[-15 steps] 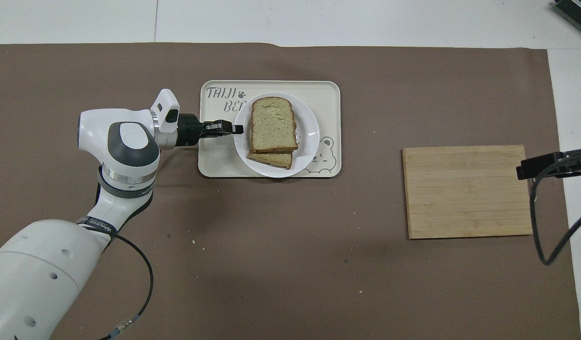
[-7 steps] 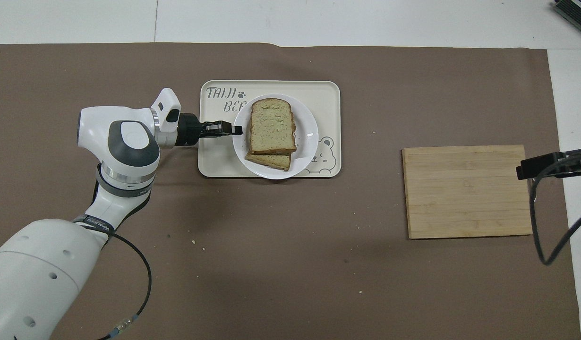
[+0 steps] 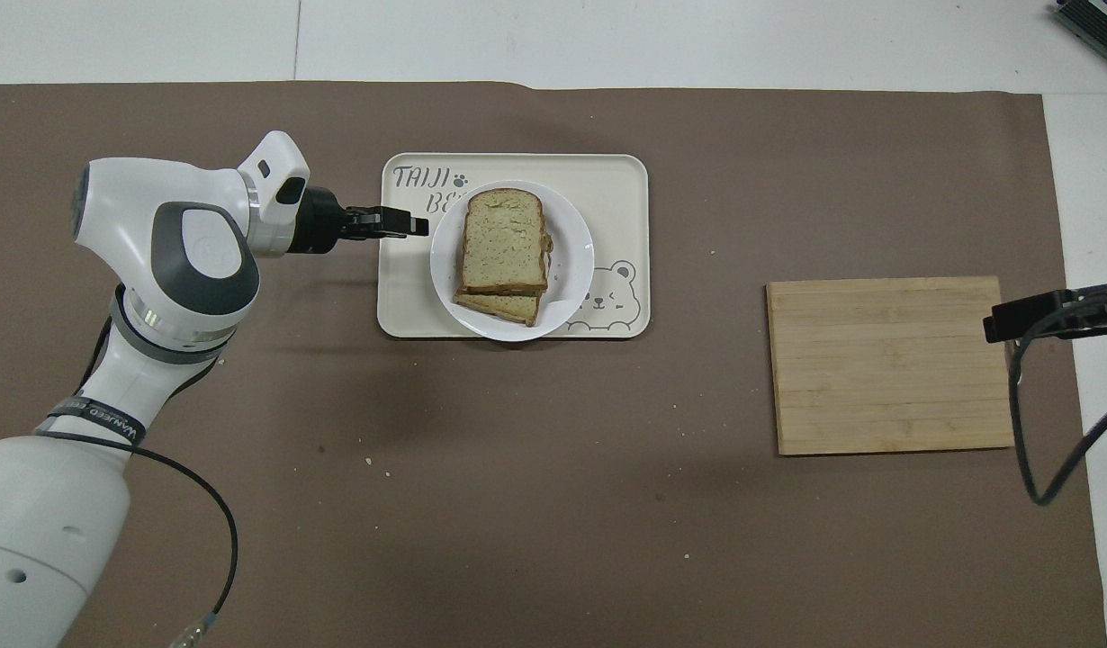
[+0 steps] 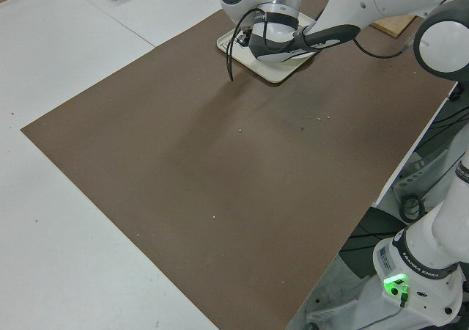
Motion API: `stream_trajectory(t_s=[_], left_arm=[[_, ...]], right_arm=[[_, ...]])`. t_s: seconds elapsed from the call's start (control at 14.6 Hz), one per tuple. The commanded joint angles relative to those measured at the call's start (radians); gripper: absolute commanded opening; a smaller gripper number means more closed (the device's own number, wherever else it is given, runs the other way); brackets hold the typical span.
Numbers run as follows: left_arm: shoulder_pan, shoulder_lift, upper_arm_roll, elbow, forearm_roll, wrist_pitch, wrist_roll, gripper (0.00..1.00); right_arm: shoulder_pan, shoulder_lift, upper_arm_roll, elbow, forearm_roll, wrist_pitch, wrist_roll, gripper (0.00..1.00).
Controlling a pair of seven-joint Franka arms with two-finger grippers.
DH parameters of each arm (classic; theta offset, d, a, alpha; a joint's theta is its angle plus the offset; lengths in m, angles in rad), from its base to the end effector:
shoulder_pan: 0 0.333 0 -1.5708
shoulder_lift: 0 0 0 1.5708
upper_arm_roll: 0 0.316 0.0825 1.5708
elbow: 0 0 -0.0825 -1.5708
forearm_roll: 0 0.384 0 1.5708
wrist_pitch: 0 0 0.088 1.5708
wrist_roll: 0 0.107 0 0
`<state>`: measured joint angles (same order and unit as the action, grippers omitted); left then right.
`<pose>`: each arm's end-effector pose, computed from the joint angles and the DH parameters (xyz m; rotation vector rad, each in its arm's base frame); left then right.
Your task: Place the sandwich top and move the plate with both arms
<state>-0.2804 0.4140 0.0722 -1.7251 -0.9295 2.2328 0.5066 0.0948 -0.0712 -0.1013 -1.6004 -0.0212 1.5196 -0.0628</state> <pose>0.6540 -0.1681 0.3639 2.4210 -0.1963 0.2521 0.5271 -0.0079 0.6444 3.1267 0.0870 -0.0163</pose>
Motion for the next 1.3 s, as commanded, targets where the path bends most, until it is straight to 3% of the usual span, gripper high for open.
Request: stream_trajectory(t_s=[0.0, 0.07, 0.14, 0.21, 0.48, 0.62, 0.89, 1.23], left_arm=[[0.010, -0.099, 0.012, -0.033, 0.182, -0.025, -0.081, 0.76], [0.010, -0.124, 0.020, -0.031, 0.246, -0.054, -0.109, 0.83], [0.010, -0.147, 0.030, -0.025, 0.335, -0.071, -0.120, 0.98], [0.010, -0.174, 0.041, -0.021, 0.428, -0.085, -0.125, 1.00], [0.020, -0.283, 0.087, 0.039, 0.621, -0.256, -0.149, 1.00], [0.024, -0.296, 0.129, 0.148, 0.704, -0.404, -0.151, 1.00], [0.024, -0.320, 0.254, 0.314, 0.735, -0.672, -0.151, 1.00], [0.024, -0.429, 0.274, 0.343, 0.896, -0.780, -0.138, 1.00]], right_arm=[[-0.015, -0.001, 0.009, 0.004, 0.021, 0.002, 0.011, 1.00], [-0.015, -0.001, 0.009, 0.004, 0.020, 0.002, 0.011, 1.00], [-0.015, -0.001, 0.009, 0.004, 0.020, 0.002, 0.011, 1.00], [-0.015, -0.001, 0.009, 0.004, 0.021, 0.002, 0.011, 1.00], [-0.015, -0.001, 0.009, 0.004, 0.020, 0.002, 0.011, 1.00], [-0.015, -0.001, 0.009, 0.004, 0.021, 0.002, 0.011, 1.00], [-0.015, -0.001, 0.009, 0.004, 0.021, 0.002, 0.011, 1.00], [-0.015, -0.001, 0.009, 0.004, 0.020, 0.002, 0.011, 1.00]])
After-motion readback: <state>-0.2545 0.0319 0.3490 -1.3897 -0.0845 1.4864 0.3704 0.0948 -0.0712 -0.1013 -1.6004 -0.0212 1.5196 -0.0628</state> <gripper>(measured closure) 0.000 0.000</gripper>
